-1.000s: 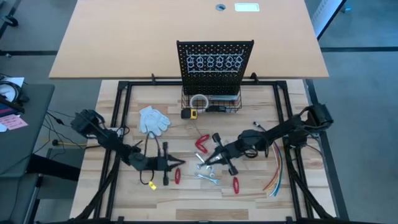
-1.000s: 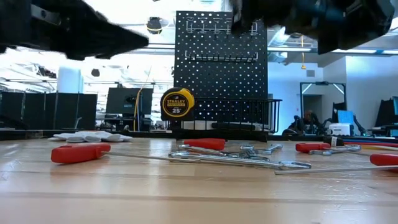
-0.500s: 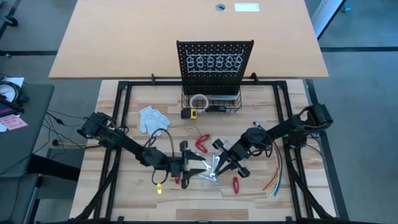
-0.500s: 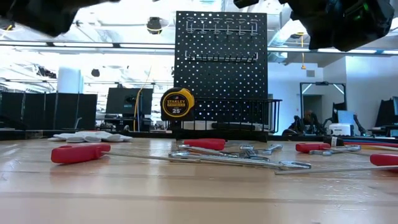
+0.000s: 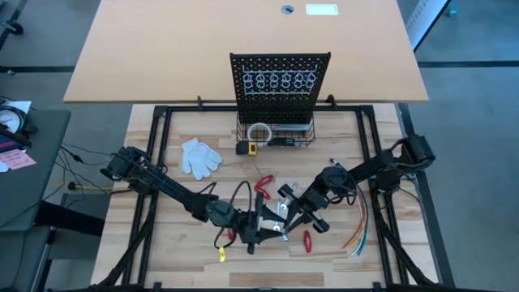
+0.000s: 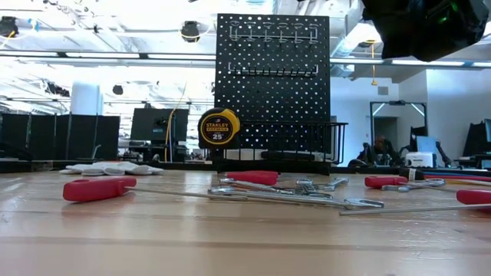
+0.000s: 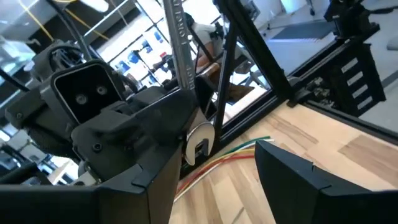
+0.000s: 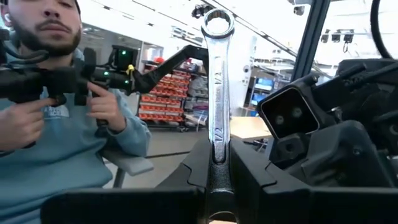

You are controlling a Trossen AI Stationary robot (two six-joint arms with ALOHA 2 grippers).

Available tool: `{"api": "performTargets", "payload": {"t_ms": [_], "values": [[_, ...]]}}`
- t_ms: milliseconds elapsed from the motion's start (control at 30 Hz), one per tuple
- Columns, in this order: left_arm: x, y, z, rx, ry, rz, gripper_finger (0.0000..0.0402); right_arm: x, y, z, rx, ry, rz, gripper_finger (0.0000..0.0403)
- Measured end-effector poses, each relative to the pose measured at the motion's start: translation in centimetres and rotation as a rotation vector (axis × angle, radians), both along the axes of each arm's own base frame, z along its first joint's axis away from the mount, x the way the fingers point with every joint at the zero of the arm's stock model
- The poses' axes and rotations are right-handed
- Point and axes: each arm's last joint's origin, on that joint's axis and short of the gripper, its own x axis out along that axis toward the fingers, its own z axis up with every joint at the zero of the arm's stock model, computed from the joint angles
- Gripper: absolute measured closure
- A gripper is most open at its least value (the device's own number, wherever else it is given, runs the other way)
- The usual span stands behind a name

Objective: Hang tools onto peg board
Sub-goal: Hang the silver wrench on the peg board

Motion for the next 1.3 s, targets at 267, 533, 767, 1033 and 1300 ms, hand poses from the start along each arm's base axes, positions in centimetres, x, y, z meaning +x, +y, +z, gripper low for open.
{"api": "performTargets", "payload": {"t_ms": [267,533,767,1033,1300], "values": [[-0.3,-0.6,0.8,0.004,-0.058,-0.031,0.0199,0.1,0.0,-0.7,-0.017,0.059,0.019,0.0360],[-0.4,-1.4,1.0,0.025,-0.057,-0.052,0.0199,0.1,0.1,-0.7,-0.021,0.064,0.023,0.0359],[0.2,-0.6,1.4,-0.054,-0.058,-0.117,0.0204,0.1,0.0,-0.7,-0.021,0.062,0.021,0.0359],[0.7,0.6,1.4,-0.123,-0.052,-0.121,0.0275,0.1,0.0,-0.7,-0.020,0.062,0.017,0.0359],[0.8,0.8,1.4,-0.143,-0.051,-0.125,0.0327,0.1,0.0,-0.6,-0.016,0.059,-0.004,0.0359]]}}
